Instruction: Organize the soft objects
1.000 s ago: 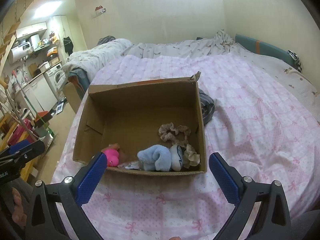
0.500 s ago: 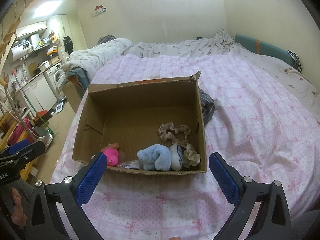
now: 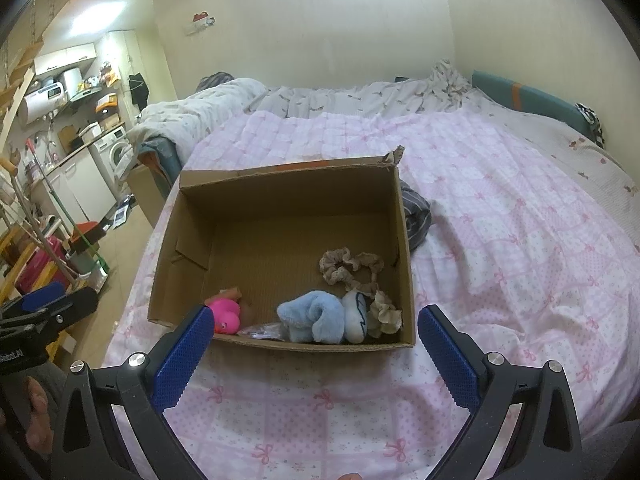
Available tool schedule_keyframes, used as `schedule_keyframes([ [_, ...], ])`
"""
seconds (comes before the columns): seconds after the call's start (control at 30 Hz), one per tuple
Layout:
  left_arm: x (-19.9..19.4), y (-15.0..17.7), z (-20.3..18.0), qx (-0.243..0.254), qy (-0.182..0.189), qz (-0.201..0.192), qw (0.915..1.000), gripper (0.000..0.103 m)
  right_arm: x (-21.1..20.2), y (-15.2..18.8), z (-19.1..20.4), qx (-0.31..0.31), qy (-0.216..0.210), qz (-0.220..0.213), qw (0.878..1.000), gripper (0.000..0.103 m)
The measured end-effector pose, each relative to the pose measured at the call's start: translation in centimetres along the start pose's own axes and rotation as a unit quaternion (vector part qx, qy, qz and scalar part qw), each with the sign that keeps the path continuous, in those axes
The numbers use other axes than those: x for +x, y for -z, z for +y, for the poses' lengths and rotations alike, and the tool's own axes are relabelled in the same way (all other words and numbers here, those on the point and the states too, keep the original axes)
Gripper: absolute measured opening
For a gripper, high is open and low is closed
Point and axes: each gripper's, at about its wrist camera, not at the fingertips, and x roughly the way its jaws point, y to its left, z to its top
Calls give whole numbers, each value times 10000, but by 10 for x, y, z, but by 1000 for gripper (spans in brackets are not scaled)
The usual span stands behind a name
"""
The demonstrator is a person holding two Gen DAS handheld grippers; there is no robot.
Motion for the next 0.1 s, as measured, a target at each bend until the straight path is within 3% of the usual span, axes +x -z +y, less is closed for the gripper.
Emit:
schedule_keyframes([
  [0.1,4,0,0,10,-17,56,10000,103,-1,-1,0,-16,-11,-14,10000,103],
])
